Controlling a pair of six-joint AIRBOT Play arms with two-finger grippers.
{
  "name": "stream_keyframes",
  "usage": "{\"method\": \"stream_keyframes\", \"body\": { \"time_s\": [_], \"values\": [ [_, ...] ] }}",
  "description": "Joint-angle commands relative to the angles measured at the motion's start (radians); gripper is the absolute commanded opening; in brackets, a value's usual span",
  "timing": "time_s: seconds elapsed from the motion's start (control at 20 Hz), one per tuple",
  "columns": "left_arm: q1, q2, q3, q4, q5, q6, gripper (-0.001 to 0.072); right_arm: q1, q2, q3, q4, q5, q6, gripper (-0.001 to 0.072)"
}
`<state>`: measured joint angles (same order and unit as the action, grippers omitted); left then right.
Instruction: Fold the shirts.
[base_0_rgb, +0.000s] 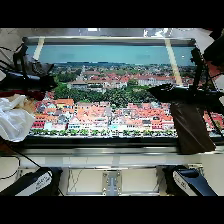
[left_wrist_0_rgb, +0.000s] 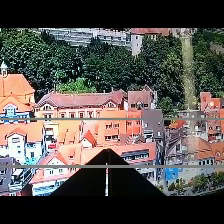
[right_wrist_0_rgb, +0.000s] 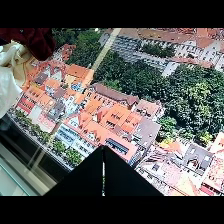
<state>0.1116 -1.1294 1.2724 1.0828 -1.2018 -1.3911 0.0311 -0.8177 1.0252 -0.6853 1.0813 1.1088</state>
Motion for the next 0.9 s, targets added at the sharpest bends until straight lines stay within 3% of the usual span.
{"method": "stream_keyframes", "body": {
  "time_s": [0.0,0.65,0.7,0.8,0.85],
  "values": [
    [0.0,0.0,0.0,0.0,0.0,0.0,0.0009,0.001,-0.001,0.0,0.0,0.009,0.0,0.0016],
    [0.0,-0.008,0.0,0.026,0.046,0.001,0.002,0.001,-0.001,0.0,-0.006,0.051,-0.001,0.0016],
    [0.005,-0.011,0.0,0.1,0.098,0.001,0.0074,0.001,-0.001,0.0,-0.011,0.051,-0.001,0.0016],
    [0.04,-0.011,0.0,0.371,0.187,-0.056,0.0443,0.001,-0.001,0.0,-0.035,0.051,-0.001,0.0015],
    [0.072,-0.011,0.0,0.526,0.208,-0.141,0.0489,0.001,-0.001,0.0,-0.055,0.051,-0.001,0.0015]
  ]
}}
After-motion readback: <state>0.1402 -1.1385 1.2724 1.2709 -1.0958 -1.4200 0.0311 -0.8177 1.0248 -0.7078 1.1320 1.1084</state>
